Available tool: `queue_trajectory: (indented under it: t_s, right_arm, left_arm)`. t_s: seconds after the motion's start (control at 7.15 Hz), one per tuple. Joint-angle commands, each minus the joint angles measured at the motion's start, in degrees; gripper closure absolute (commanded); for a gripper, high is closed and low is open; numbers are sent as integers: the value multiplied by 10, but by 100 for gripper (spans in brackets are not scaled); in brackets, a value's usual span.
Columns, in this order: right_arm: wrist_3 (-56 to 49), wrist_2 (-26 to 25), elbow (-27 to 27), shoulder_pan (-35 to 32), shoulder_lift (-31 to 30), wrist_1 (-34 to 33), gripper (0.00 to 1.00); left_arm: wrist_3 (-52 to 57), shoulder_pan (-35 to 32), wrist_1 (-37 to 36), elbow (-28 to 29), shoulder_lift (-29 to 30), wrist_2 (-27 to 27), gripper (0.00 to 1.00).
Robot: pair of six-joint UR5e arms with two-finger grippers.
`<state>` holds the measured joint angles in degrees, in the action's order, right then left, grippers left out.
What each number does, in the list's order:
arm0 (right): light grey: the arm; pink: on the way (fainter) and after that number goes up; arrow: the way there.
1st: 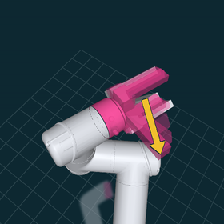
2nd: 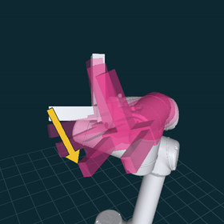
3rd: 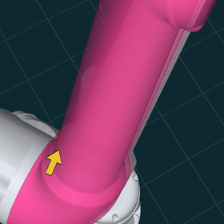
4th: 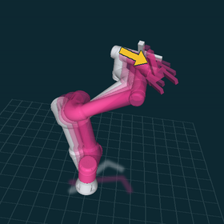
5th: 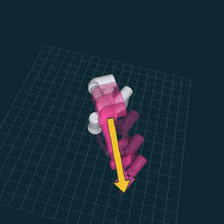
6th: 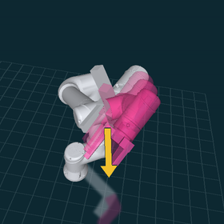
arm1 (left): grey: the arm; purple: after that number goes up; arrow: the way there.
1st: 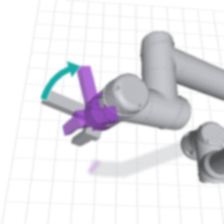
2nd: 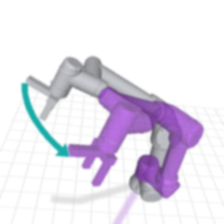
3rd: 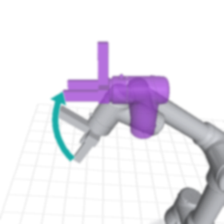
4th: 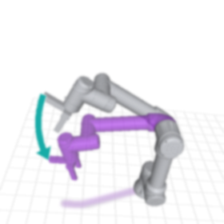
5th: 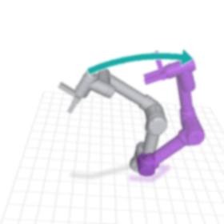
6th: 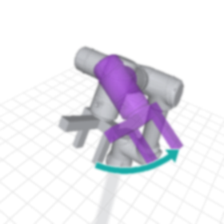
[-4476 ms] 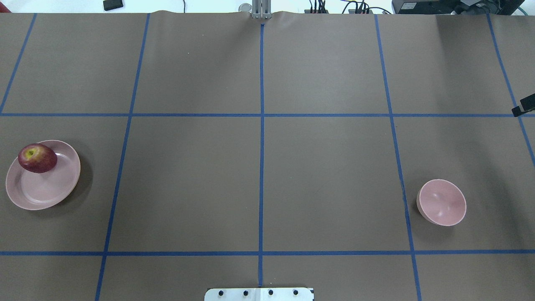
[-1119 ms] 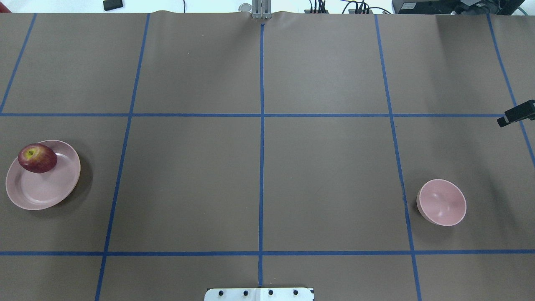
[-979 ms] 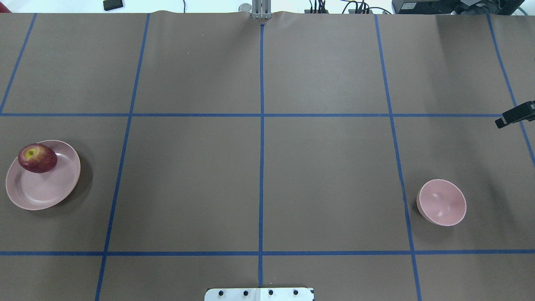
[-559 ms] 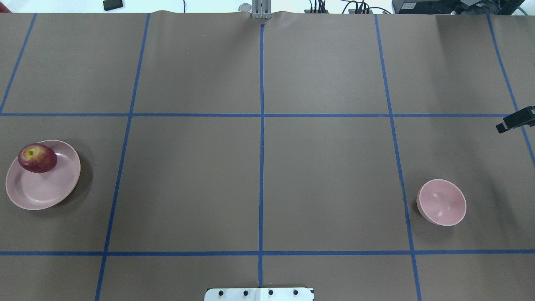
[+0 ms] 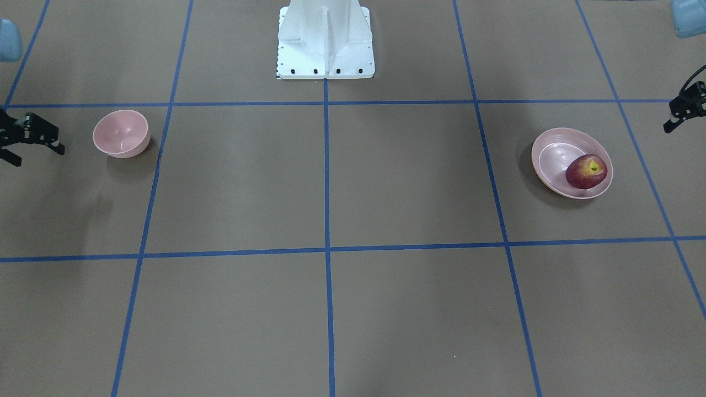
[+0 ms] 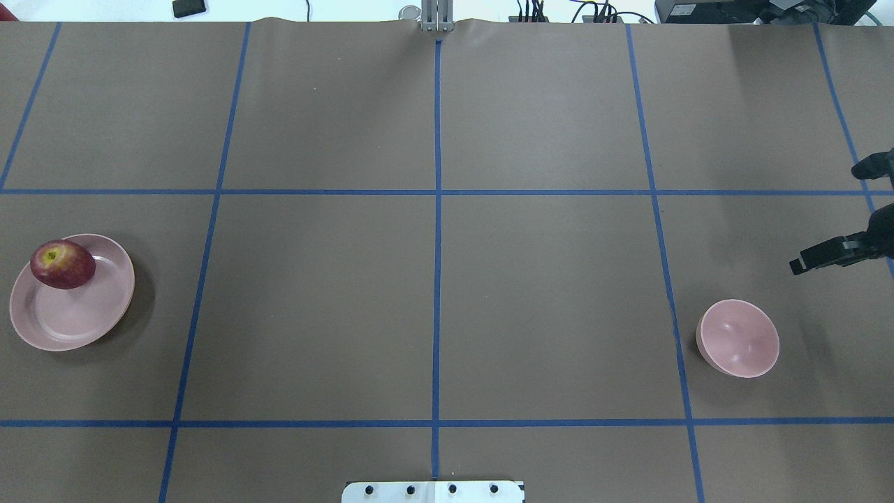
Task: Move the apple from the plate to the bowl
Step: 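Lower the right gripper onto the rim of the pink bowl and grasp it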
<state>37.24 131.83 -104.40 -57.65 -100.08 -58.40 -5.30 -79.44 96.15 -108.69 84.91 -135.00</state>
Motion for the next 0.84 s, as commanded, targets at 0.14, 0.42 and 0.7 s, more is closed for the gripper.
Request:
queue_trajectory:
  t_s: [0.14, 0.42, 0.7]
  right_arm:
    - [95, -54, -11, 109, -35, 61, 1]
    - [95, -54, -26, 129, -56, 61, 16]
    - [95, -54, -25, 132, -63, 61, 100]
  left_arm:
    - [-1, 0, 0, 0, 0, 0, 2]
    - [0, 0, 0, 0, 0, 0, 2]
    - [-1, 0, 0, -1, 0, 0, 2]
